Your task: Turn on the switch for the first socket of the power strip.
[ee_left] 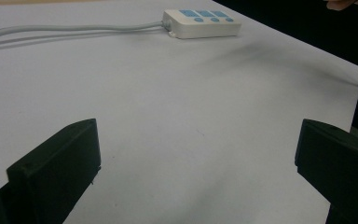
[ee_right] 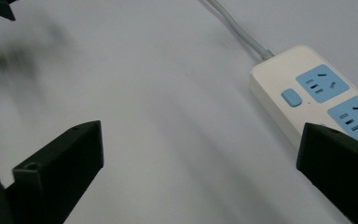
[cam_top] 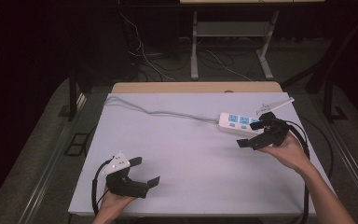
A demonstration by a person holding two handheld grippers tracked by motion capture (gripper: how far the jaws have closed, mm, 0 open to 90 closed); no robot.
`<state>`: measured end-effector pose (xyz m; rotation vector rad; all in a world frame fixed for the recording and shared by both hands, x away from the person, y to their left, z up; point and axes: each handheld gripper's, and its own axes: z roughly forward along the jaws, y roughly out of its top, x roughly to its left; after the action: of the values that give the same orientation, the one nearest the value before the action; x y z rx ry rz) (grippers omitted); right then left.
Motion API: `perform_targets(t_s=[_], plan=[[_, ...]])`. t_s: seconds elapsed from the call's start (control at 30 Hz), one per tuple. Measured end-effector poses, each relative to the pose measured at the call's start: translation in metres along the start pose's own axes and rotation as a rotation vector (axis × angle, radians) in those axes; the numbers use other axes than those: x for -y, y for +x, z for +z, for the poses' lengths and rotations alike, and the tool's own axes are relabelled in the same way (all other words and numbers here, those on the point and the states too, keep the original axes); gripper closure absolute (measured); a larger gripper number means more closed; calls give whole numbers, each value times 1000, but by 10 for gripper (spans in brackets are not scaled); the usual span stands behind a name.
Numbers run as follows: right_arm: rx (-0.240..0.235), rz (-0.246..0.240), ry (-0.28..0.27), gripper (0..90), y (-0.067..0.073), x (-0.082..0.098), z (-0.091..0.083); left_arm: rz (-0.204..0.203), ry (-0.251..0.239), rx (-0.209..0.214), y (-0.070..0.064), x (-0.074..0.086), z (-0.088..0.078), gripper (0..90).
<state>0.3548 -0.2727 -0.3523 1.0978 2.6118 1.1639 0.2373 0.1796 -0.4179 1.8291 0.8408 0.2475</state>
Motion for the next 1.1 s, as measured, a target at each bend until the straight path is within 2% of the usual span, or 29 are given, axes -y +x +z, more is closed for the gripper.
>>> perform_targets(t_s=[0.7,1.1], plan=[[26,32,2,3,-21,-18,8,-1,9,-5,1,0,0,0],[39,67,7,3,-33,-27,21,1,11,-5,1,0,0,0]])
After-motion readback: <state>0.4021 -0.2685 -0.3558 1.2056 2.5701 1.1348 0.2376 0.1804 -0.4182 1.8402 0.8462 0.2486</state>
